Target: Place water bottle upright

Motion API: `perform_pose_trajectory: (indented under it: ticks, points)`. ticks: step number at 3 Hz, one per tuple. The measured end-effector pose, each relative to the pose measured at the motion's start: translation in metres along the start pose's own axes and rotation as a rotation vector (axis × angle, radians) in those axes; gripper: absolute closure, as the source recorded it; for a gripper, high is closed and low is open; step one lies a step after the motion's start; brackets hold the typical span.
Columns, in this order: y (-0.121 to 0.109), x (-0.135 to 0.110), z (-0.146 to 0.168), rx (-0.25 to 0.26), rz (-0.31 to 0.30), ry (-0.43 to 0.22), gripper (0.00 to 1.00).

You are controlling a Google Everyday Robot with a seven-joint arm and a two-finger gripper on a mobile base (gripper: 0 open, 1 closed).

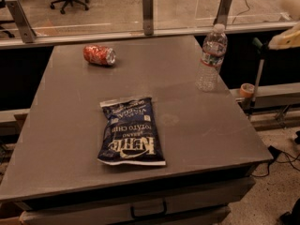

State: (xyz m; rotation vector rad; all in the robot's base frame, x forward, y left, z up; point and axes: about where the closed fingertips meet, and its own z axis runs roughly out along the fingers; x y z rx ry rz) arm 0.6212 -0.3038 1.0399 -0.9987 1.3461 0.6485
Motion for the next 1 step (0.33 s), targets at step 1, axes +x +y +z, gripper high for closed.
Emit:
perform_pose_trajectory:
  ticks: [1]
  points:
    - [0.0009,-0.0124,-0.0031,0.018,-0.031,0.043,0.0]
